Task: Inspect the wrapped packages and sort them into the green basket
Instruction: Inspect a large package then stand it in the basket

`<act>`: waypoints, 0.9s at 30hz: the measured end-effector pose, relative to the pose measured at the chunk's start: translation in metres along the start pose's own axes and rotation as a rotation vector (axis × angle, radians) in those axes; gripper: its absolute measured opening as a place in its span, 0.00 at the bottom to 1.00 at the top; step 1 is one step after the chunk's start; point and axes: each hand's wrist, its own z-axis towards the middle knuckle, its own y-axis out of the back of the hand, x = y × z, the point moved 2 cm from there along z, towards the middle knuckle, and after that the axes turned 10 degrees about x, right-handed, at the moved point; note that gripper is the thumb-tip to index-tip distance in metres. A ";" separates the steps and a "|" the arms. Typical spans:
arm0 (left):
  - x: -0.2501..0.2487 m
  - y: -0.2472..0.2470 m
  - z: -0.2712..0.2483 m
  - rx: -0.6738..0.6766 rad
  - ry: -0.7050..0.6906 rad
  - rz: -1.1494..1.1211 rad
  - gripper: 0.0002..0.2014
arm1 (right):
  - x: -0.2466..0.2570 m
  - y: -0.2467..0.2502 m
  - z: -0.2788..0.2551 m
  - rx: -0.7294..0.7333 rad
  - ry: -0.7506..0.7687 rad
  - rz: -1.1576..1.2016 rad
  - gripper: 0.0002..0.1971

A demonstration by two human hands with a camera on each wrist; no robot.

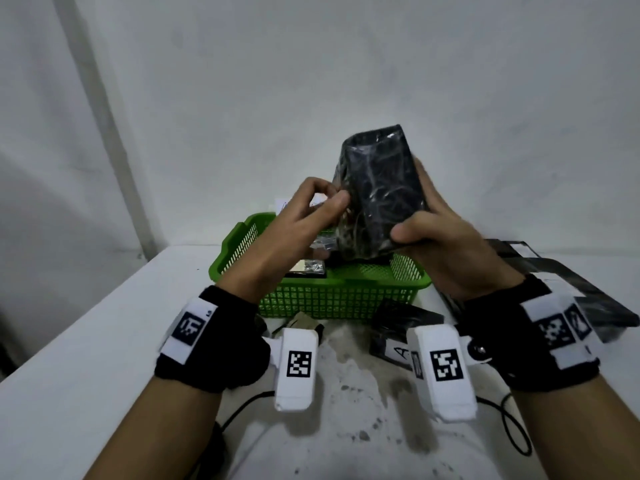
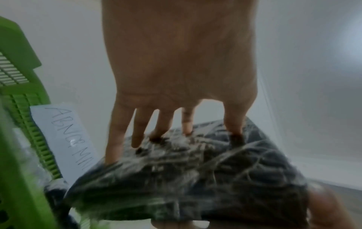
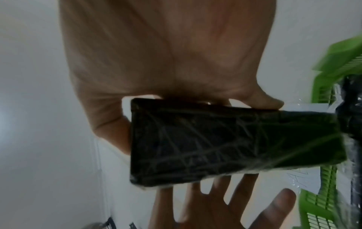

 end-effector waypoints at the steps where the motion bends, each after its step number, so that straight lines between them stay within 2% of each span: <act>1: 0.000 -0.001 0.001 -0.011 -0.010 -0.062 0.17 | -0.002 -0.002 0.001 0.021 0.008 -0.047 0.49; 3: 0.002 -0.001 0.001 -0.028 -0.034 -0.160 0.19 | -0.004 -0.003 0.002 0.026 0.015 -0.062 0.45; 6: 0.004 0.001 0.001 -0.008 -0.049 -0.168 0.19 | -0.007 -0.004 0.004 -0.033 0.026 -0.092 0.43; 9: 0.006 0.000 0.002 -0.003 -0.058 -0.184 0.19 | -0.013 -0.008 0.005 -0.136 0.097 -0.187 0.42; 12: 0.008 -0.002 0.006 -0.038 -0.076 -0.333 0.22 | -0.013 -0.013 0.004 -0.185 0.179 -0.285 0.41; 14: 0.006 0.001 0.006 -0.120 -0.003 -0.430 0.27 | -0.009 -0.015 0.004 -0.193 0.250 -0.280 0.40; 16: 0.003 0.002 0.004 -0.106 0.124 -0.448 0.33 | -0.005 -0.016 0.003 -0.149 0.298 -0.271 0.40; 19: 0.000 0.004 -0.002 0.048 0.185 -0.473 0.34 | -0.010 -0.012 0.002 -0.030 0.217 -0.392 0.41; 20: 0.000 0.004 -0.004 0.061 0.182 -0.498 0.34 | -0.011 -0.009 0.002 0.000 0.164 -0.414 0.39; 22: 0.001 0.003 -0.003 0.058 0.169 -0.492 0.33 | -0.010 -0.004 0.002 0.021 0.095 -0.388 0.29; 24: 0.006 0.002 0.000 0.045 0.133 -0.435 0.34 | -0.003 0.000 0.002 -0.086 0.018 -0.332 0.22; 27: 0.009 -0.001 0.005 0.003 0.044 -0.446 0.46 | -0.004 0.008 0.002 -0.260 -0.142 -0.254 0.34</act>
